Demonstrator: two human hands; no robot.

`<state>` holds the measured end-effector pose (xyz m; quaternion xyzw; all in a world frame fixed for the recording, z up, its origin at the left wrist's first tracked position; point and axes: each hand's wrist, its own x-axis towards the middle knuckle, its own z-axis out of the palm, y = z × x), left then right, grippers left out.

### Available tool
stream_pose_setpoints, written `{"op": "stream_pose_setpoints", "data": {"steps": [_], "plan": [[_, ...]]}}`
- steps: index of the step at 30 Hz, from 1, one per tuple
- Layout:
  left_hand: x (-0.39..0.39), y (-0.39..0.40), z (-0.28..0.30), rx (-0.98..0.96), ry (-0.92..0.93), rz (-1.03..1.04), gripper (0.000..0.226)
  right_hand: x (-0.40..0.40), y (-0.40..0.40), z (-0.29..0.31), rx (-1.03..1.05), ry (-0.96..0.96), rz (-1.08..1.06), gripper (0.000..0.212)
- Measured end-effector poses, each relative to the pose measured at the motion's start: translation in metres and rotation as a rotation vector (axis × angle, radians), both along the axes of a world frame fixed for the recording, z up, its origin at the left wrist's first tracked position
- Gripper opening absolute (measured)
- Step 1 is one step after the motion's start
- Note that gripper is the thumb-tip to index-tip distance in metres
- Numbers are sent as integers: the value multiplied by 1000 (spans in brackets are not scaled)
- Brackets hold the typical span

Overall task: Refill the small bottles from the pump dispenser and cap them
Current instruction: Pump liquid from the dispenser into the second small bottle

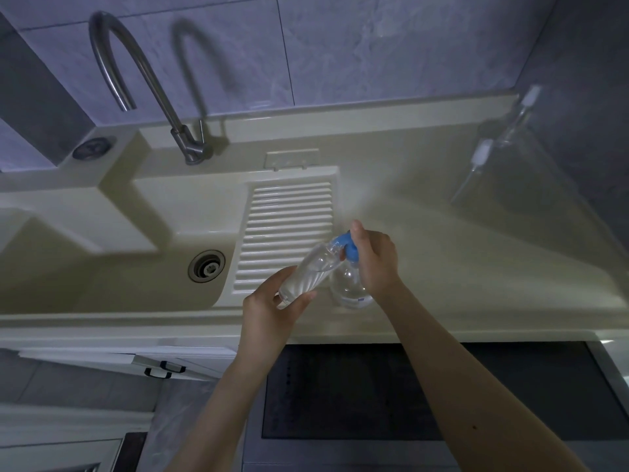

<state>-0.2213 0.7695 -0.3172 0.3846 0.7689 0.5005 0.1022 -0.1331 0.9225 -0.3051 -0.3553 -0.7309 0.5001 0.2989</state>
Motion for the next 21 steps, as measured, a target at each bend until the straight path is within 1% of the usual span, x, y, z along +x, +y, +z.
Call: {"op": "stream_pose_setpoints", "data": {"steps": [3, 4, 7, 8, 9, 12, 14, 17, 19, 21], "plan": [[0, 0, -1, -1, 3, -1, 35, -2, 1, -1, -18, 11, -11, 85], [0, 0, -1, 0, -3, 0, 36, -2, 2, 0, -26, 16, -16, 85], [-1, -1, -4, 6, -21, 0, 36, -3, 3, -2, 6, 27, -29, 61], [-1, -1, -5, 2, -23, -1, 36, -4, 4, -3, 12, 30, -39, 57], [-1, -1, -6, -2, -28, -4, 36, -5, 5, -5, 9, 34, -49, 56], [-2, -2, -9, -9, -57, -4, 37, -7, 6, -9, 25, 46, -54, 67], [-2, -2, -10, -14, -62, -4, 38, -7, 6, -10, 43, 62, -57, 65], [0, -2, -9, -8, -74, -8, 38, -5, 4, -9, 38, 66, -56, 56], [3, -1, -7, -4, -100, -4, 36, -3, 3, -7, 14, 52, -47, 66], [5, 1, -6, 2, -131, -7, 31, -2, 1, -4, 13, 31, -46, 83]]}}
